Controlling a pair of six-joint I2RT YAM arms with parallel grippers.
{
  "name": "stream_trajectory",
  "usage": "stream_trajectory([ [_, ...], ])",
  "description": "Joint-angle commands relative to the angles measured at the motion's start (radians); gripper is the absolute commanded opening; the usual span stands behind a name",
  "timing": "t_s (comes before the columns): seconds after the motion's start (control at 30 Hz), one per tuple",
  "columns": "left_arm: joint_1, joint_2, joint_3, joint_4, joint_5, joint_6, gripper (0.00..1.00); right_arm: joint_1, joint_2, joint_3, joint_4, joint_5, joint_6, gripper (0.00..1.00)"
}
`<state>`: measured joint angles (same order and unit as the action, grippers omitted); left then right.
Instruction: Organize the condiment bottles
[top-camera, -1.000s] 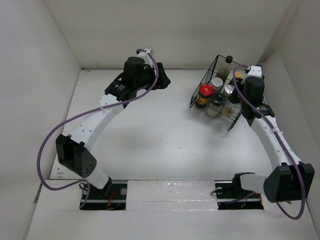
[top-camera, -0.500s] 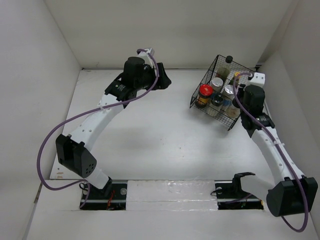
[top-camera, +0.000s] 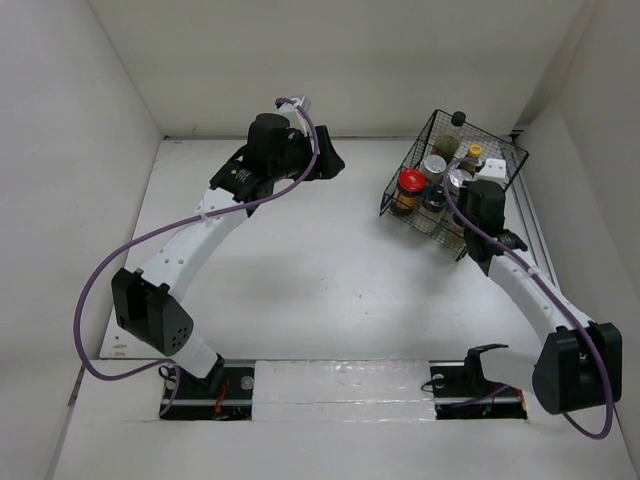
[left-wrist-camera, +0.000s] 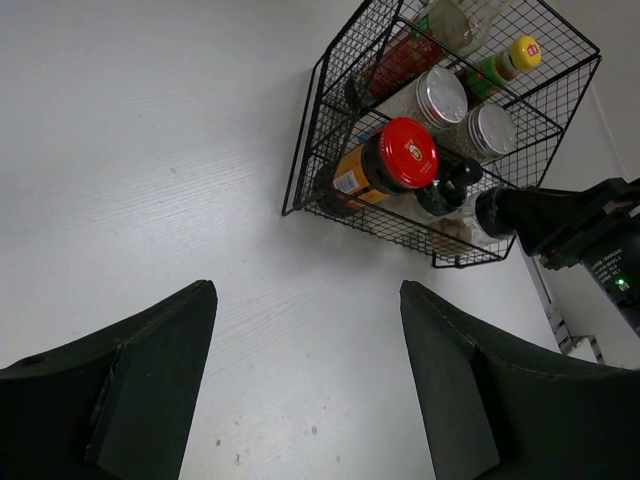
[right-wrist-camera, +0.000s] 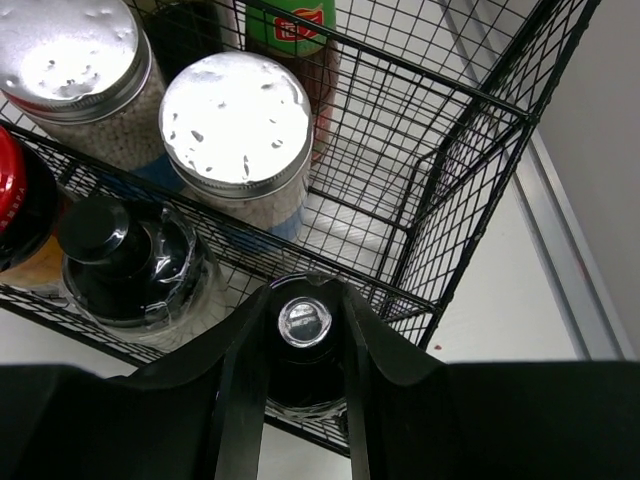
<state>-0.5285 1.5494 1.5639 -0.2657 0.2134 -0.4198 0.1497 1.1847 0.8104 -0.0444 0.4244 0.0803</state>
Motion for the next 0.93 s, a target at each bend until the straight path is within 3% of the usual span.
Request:
stream_trajectory([
  [0.0,-0.001,-0.015,0.019,0.033,-0.003,-0.002,0.7,0.03,-0.02,0.047,0.069,0.022,0.038,0.04],
  [0.1,-0.001,-0.025,0.007,0.033,-0.003,-0.002,0.7,0.03,-0.034,-0.011,0.058,-0.038,0.102,0.13],
  [0.13,-0.001,-0.025,0.007,0.033,-0.003,-0.002,0.71,0.03,-0.046,-0.04,0.058,-0.053,0.13,0.28],
  [0.2,-0.001,-0.025,0.007,0.033,-0.003,-0.002,0.71,0.039,-0.056,-0.05,0.04,-0.081,0.139,0.45],
  [0.23,-0.001,-0.025,0.007,0.033,-0.003,-0.002,0.71,0.039,-0.056,-0.037,0.022,-0.081,0.139,0.68],
  [0.33,-0.001,-0.025,0.007,0.043,-0.003,-0.002,0.74,0.039,-0.079,0.001,-0.055,-0.061,0.151,0.88],
  [0.37,-0.001,-0.025,0.007,0.043,-0.003,-0.002,0.74,0.03,-0.095,0.034,-0.077,-0.061,0.141,1.0],
  [0.57,-0.001,-0.034,0.07,0.043,-0.031,-0.014,0.79,0.03,-0.177,0.174,-0.257,-0.114,0.13,1.0],
  [0.67,0.008,-0.043,0.081,0.071,0.001,-0.042,0.8,0.048,-0.243,0.229,-0.332,-0.251,0.13,1.0],
  [0.9,0.009,-0.117,-0.008,0.102,-0.006,-0.077,0.81,0.256,-0.398,0.093,-0.321,-0.524,0.099,1.0],
])
